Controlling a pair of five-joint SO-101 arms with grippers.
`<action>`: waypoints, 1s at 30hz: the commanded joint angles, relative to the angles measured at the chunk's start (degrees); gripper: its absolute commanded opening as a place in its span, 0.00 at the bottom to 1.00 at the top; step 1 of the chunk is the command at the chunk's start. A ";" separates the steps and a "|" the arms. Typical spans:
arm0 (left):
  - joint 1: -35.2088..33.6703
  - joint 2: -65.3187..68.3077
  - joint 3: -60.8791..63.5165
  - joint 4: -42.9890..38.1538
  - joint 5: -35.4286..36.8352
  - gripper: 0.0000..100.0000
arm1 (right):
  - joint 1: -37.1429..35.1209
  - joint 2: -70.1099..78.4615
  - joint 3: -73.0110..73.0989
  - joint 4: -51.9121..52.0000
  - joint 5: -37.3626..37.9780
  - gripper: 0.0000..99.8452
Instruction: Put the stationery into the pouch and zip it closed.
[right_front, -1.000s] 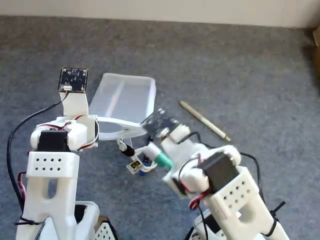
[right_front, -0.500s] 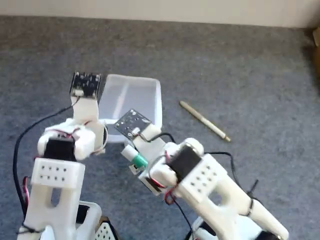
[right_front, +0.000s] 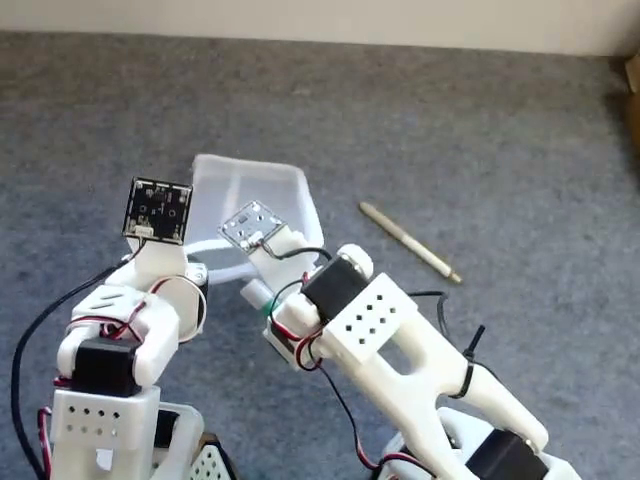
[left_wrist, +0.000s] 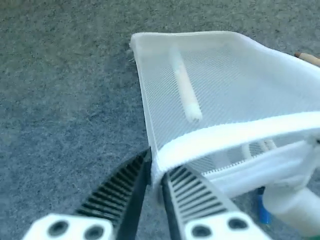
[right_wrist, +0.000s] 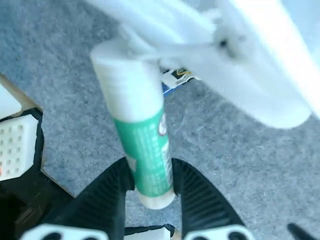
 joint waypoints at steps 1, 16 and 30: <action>1.89 -1.36 -0.84 0.53 -0.70 0.01 | -0.22 -0.48 -8.66 5.23 -0.44 0.01; 1.98 -1.36 -0.75 0.53 -0.70 0.01 | -3.38 0.31 -17.89 12.00 -0.44 0.01; 1.98 -1.80 -0.75 0.88 -0.70 0.01 | 1.10 11.56 -18.51 9.45 -0.44 0.01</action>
